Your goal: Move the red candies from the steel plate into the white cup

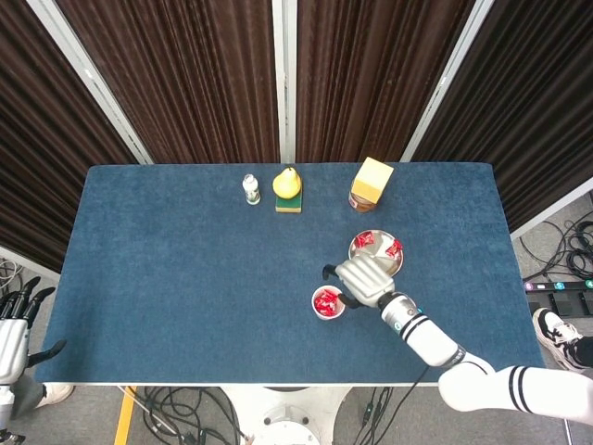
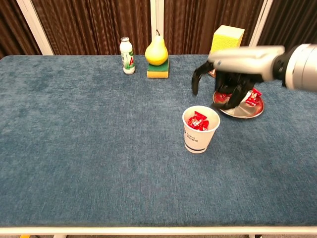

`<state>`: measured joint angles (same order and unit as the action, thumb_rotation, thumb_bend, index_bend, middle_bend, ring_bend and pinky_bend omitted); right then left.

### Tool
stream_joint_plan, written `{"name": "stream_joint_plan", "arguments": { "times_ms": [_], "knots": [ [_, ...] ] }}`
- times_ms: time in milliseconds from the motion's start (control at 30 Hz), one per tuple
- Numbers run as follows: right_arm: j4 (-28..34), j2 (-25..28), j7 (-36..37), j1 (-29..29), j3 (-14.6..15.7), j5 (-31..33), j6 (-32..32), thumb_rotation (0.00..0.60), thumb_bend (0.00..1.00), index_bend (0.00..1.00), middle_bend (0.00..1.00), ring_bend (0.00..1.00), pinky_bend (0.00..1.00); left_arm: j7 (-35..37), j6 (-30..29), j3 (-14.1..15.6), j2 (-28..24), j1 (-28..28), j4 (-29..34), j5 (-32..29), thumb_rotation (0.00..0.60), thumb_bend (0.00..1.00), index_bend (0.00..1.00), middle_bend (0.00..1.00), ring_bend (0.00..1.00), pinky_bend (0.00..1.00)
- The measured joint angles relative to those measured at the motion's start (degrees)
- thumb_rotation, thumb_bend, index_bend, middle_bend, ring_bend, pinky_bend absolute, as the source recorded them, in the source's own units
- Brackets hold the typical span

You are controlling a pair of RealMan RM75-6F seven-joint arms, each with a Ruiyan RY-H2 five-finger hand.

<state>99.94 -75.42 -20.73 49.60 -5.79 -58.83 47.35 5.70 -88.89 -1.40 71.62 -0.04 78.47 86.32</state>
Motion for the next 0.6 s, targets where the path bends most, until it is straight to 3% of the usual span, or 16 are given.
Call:
{"name": "stream_joint_plan", "arguments": {
  "times_ms": [300,600],
  "knots": [
    [-8.3,-0.1,-4.2,0.0,-0.7,11.6,2.0,0.600,0.32,0.38,0.95,0.97,1.00,0.1,0.2,-0.1,0.2,-0.2,-0.1,0.1,0.600,0.10,0.23,0.16,0.18,0.16],
    [-23.1,-6.4,-10.3,2.1,0.5,25.2,-0.5,0.600,0.31,0.39,0.95,0.97,1.00,0.1,0.2,0.1,0.1,0.0,-0.1,-0.1,0.600,0.10,0.23,0.16,0.18,0.16]
  ]
}}
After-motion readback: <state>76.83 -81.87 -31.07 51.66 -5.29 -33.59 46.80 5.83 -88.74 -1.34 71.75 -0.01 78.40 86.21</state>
